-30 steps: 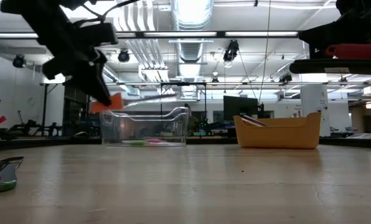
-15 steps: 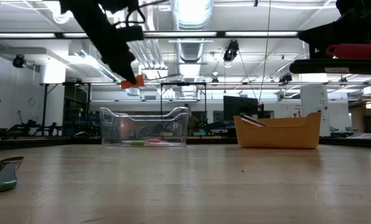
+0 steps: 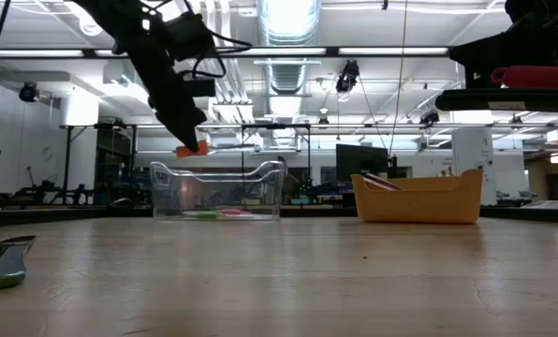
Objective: Pick & Place Kitchen Items
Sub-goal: Put the orange spatula into the top transparent bin, then put the blue kitchen knife into the yellow bin
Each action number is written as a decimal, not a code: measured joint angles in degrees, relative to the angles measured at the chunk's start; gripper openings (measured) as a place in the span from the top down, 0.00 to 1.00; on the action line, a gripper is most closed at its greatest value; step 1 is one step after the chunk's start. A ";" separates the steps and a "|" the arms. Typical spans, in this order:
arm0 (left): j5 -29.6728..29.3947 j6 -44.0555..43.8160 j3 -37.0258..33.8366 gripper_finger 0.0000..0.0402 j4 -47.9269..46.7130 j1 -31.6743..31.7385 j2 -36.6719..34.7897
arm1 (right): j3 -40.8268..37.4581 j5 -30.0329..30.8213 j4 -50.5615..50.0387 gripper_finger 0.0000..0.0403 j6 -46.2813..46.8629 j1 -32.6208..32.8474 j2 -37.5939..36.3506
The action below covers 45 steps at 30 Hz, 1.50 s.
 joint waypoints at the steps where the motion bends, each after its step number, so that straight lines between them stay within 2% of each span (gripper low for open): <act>1: 0.02 0.85 0.00 0.92 0.18 -0.02 0.46 | 0.00 0.00 0.00 0.98 -0.02 -0.01 0.00; 18: -0.68 3.91 0.01 0.91 1.57 0.20 5.86 | 0.00 0.00 0.00 0.98 0.00 -0.02 0.00; 21: -1.00 3.18 0.07 0.84 1.66 0.19 5.63 | 0.00 0.00 0.00 0.98 -0.42 0.00 0.00; 29: -1.29 2.06 0.07 0.59 1.64 0.09 5.42 | 0.00 0.00 0.00 0.98 -0.05 -0.01 0.00; 32: -0.92 1.98 0.93 0.53 -1.59 -0.62 5.22 | 0.00 0.00 0.00 0.98 -0.67 0.00 -0.01; 38: 5.36 1.74 4.49 0.53 -12.18 -5.55 3.63 | 0.00 0.00 0.00 0.98 -0.08 0.00 0.00; 45: 12.34 -3.66 4.70 0.54 -21.69 -18.44 0.81 | 0.00 -0.02 0.00 0.98 -0.03 0.00 -0.01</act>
